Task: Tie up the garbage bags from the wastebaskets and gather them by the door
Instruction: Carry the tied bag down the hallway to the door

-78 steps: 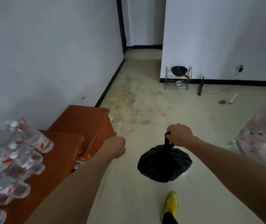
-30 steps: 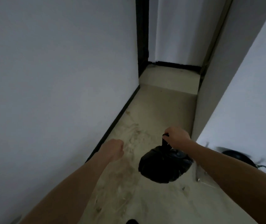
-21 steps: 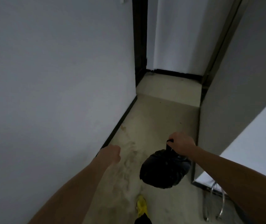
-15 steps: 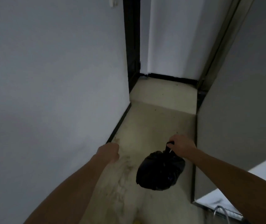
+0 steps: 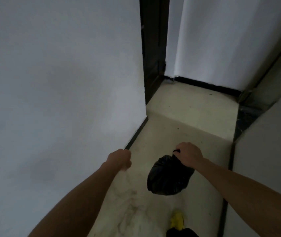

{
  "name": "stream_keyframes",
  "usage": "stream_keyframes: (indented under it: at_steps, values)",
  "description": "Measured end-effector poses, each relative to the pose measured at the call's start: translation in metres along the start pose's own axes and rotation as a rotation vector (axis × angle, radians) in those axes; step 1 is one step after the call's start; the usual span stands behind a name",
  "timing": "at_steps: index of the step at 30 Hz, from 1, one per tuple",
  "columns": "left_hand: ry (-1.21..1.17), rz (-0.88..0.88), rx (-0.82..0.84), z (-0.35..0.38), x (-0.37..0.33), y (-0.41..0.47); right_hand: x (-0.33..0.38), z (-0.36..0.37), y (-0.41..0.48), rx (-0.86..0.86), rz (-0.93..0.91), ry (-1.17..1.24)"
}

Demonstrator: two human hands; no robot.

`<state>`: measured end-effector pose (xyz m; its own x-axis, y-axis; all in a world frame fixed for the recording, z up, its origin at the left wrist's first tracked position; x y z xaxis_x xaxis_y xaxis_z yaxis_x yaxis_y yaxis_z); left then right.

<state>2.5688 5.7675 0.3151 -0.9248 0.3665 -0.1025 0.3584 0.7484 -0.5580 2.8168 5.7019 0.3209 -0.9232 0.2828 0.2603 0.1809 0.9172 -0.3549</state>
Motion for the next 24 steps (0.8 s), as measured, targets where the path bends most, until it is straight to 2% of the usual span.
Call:
stream_keyframes:
  at_steps: [4,12,20,24]
  values:
    - [-0.088,-0.065,-0.036,-0.041,-0.013,0.062,-0.013,-0.034,0.09,0.038,-0.05,-0.002]
    - [-0.188,-0.198,0.036,-0.075,-0.012,0.181,-0.03,-0.081,0.253,0.115,-0.11,-0.06]
    - [-0.334,-0.259,0.094,-0.091,0.002,0.34,-0.037,-0.075,0.417,0.244,-0.144,-0.142]
    - [-0.42,-0.334,0.103,-0.09,0.011,0.387,-0.035,-0.067,0.494,0.32,-0.168,-0.189]
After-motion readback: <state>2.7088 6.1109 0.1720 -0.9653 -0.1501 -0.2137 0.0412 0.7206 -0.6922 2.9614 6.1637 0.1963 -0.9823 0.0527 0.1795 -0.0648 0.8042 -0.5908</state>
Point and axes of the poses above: each hand's wrist, its own y-axis towards the middle knuckle, its own z-axis out of the palm, x = y × z, the point moved 9 cm from there along y, towards the middle knuckle, and after that the axes turned 5 degrees about x, right-handed, at the moved point
